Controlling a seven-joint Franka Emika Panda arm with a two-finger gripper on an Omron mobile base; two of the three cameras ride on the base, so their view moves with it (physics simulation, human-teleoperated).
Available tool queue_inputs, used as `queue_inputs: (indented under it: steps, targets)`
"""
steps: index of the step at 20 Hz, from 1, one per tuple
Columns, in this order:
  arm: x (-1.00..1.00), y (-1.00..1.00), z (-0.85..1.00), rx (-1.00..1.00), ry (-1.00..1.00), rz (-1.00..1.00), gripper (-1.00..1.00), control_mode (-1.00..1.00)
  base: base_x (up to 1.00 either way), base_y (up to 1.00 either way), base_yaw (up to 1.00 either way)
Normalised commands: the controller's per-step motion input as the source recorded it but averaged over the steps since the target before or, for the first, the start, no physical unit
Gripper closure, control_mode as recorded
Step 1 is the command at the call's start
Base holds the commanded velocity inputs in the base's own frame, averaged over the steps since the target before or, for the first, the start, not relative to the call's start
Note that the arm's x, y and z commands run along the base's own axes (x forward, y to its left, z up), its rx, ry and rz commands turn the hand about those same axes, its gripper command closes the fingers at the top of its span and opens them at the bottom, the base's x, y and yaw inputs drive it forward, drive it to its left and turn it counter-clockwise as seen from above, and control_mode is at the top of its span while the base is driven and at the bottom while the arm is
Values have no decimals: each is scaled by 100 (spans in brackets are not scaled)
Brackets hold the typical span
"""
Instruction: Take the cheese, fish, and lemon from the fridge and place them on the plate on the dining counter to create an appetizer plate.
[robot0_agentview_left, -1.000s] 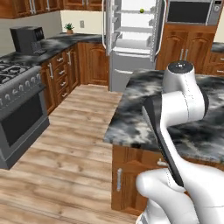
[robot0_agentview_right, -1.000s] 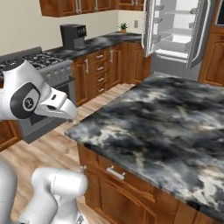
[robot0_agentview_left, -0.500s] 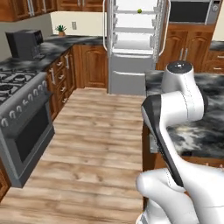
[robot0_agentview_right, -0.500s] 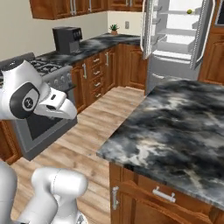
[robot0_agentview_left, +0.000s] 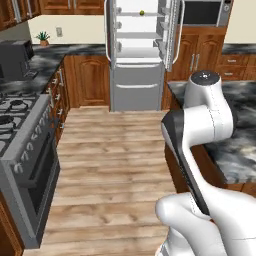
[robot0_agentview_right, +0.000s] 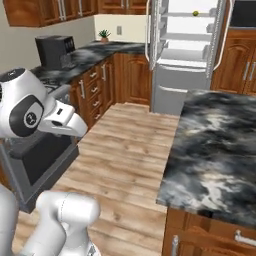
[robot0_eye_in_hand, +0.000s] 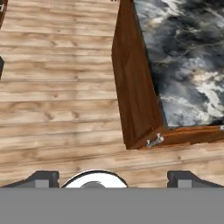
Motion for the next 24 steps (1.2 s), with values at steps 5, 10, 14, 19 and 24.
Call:
queue_inputs:
  steps: [5, 10, 14, 19, 24]
  targets:
    - [0, 0, 0, 0, 0, 0, -100, 100, 100, 65, -37]
    - [0, 0, 0, 0, 0, 0, -100, 100, 100, 37, -32]
    - [0, 0, 0, 0, 0, 0, -100, 100, 100, 21, -25]
    - [0, 0, 0, 0, 0, 0, -100, 100, 100, 22, -16]
    - [0, 0, 0, 0, 0, 0, -100, 100, 100, 24, -15]
